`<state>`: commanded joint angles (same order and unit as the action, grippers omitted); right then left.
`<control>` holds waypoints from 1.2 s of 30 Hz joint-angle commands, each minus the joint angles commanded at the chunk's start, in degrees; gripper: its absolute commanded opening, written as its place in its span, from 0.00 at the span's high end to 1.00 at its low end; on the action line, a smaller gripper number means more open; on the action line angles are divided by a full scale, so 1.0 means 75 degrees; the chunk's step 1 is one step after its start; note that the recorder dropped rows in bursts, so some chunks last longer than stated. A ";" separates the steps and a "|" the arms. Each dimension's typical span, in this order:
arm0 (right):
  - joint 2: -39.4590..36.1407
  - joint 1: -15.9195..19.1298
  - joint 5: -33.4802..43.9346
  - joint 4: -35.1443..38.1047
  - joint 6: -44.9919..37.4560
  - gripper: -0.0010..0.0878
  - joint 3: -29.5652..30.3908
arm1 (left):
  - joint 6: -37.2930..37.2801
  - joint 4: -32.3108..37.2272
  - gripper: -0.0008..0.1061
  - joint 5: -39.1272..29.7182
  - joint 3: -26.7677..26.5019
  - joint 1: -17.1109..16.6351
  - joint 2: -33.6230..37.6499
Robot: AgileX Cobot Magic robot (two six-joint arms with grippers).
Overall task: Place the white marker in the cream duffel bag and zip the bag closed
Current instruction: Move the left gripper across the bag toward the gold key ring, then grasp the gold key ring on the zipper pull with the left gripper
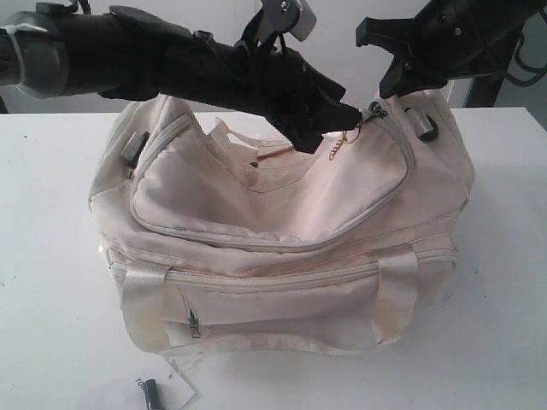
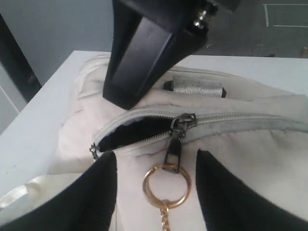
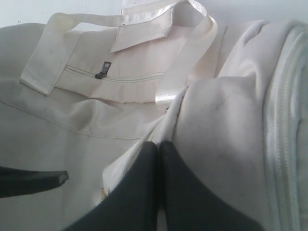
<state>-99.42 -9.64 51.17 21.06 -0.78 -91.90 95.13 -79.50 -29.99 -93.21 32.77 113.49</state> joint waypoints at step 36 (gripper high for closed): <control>0.0000 0.0000 -0.0263 -0.0012 -0.0066 0.99 0.0000 | -0.1637 -0.0012 0.99 -0.2270 -0.0013 -0.0014 -0.0418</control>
<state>-99.42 -9.64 49.19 20.97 -1.28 -91.90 82.85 -79.59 -47.01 -93.31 32.67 110.36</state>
